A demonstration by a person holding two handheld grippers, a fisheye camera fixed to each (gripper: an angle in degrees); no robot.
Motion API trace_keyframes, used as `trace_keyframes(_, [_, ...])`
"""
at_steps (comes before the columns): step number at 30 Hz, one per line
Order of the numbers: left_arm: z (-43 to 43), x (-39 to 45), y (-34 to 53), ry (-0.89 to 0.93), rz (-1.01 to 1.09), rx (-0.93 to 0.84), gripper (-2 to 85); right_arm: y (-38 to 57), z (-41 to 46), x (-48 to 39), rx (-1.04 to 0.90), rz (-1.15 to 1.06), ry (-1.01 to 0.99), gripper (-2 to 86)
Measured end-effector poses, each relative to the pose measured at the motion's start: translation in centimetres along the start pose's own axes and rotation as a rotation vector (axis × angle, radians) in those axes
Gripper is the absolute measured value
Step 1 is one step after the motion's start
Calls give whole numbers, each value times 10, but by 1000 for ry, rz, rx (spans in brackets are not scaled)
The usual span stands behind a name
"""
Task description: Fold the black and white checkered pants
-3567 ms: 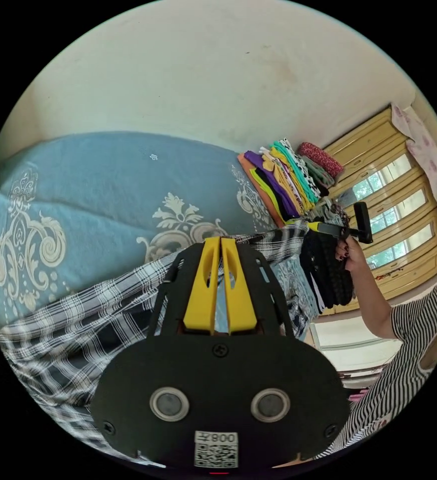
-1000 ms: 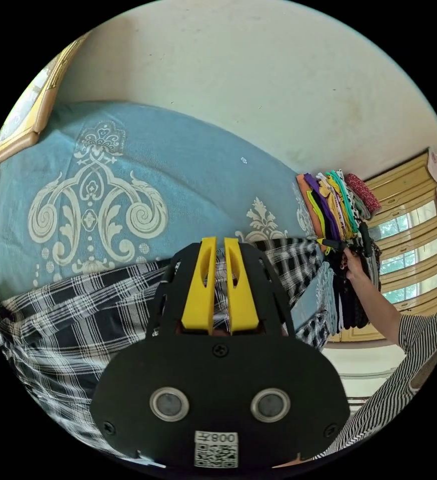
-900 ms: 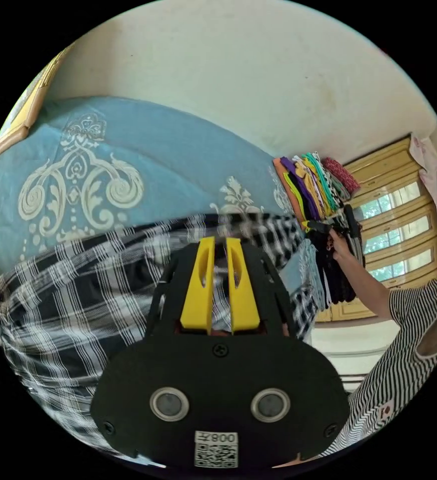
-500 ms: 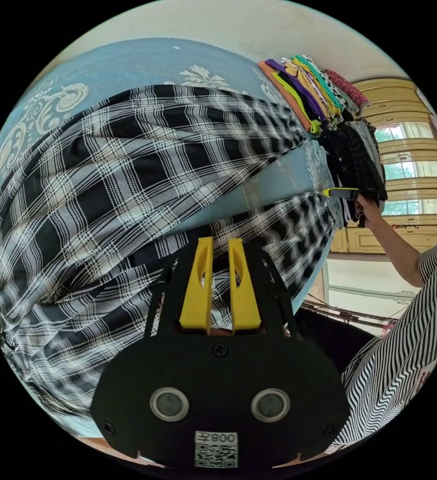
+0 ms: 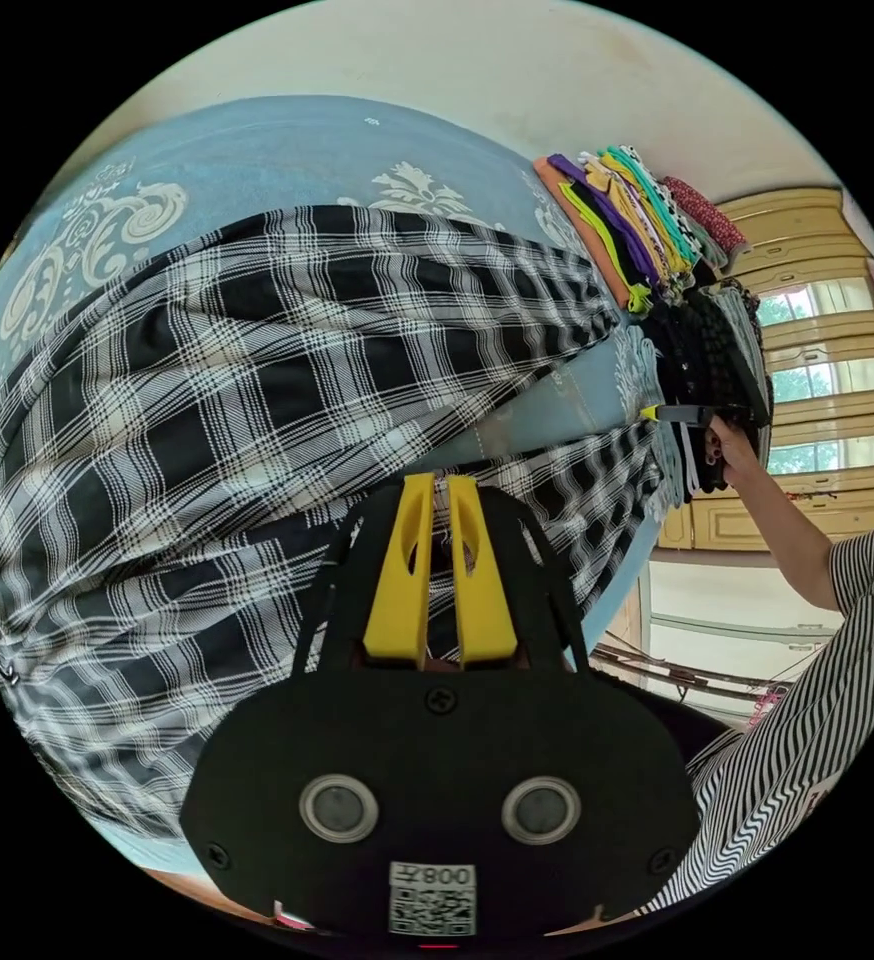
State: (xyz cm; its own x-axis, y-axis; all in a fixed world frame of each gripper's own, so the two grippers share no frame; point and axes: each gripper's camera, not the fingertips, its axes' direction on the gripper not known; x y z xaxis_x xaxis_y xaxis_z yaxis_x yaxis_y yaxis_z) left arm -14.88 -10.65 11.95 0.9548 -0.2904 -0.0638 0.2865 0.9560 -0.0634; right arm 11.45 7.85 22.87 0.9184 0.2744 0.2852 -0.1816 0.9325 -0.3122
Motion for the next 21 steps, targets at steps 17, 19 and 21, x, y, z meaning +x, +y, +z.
trace_keyframes(17, [57, 60, 153, 104, -11, -293, 12, 102, 82, -52, -59, 99, -16, 77])
trace_keyframes(19, [59, 63, 162, 122, -14, -302, 8, 106, 90, -63, -71, 102, -15, 64])
trace_keyframes(21, [59, 69, 174, 154, -13, -288, 5, 110, 96, -74, -104, 71, 34, 52])
